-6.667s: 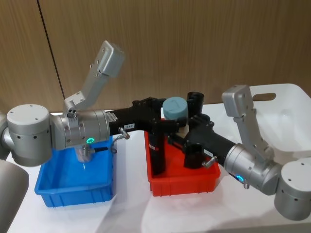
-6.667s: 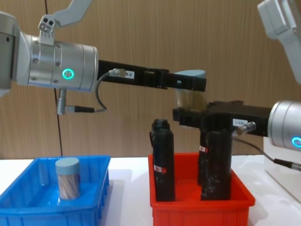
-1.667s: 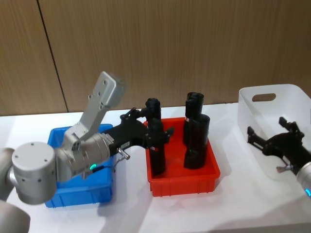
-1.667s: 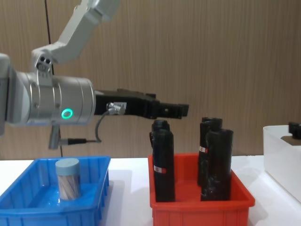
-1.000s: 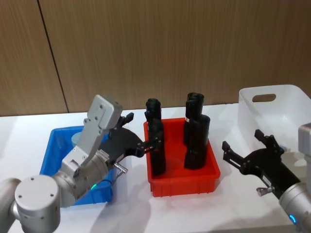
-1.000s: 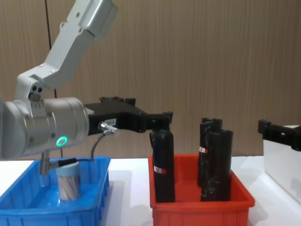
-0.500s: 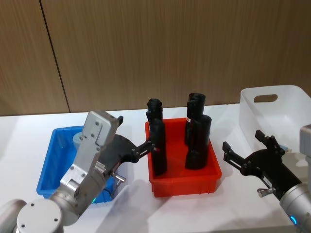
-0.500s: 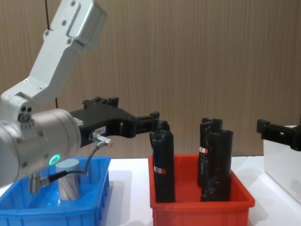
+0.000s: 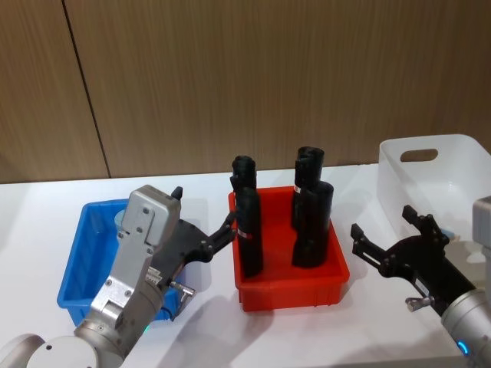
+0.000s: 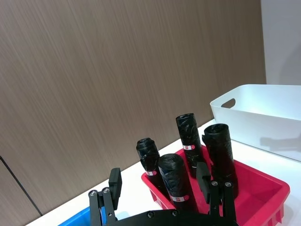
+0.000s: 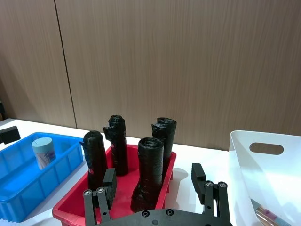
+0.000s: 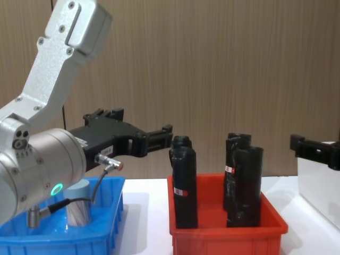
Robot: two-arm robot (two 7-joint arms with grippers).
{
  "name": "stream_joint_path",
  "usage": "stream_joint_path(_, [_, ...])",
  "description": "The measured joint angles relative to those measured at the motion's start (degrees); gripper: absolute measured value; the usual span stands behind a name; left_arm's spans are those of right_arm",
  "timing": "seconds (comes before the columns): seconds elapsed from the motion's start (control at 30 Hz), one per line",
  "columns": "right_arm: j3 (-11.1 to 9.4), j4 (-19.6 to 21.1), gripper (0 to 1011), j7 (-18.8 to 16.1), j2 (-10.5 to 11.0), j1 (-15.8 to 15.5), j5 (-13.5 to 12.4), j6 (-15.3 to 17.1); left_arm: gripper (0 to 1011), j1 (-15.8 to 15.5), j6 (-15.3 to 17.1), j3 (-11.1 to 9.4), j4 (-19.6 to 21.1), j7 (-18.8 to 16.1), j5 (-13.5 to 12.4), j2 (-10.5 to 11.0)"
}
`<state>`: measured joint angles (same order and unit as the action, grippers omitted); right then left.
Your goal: Pick the cotton swabs from the blue box and place them into the white box.
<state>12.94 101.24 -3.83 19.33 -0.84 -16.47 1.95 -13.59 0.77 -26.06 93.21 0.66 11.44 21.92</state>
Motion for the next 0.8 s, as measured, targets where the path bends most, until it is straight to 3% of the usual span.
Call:
stream_joint_path(0.43, [-0.05, -0.69, 1002, -1.16, -0.06, 0.48, 0.27, 0.03, 1004, 0.00, 0.00, 0.04, -0.01, -0.04, 0.02, -0.03])
stream_joint_path(0.8, [-0.37, -5.32, 1002, -5.18, -0.67, 3.73, 0.93, 0.34, 1004, 0.00, 0.03, 0.04, -0.04, -0.04, 0.05, -0.03])
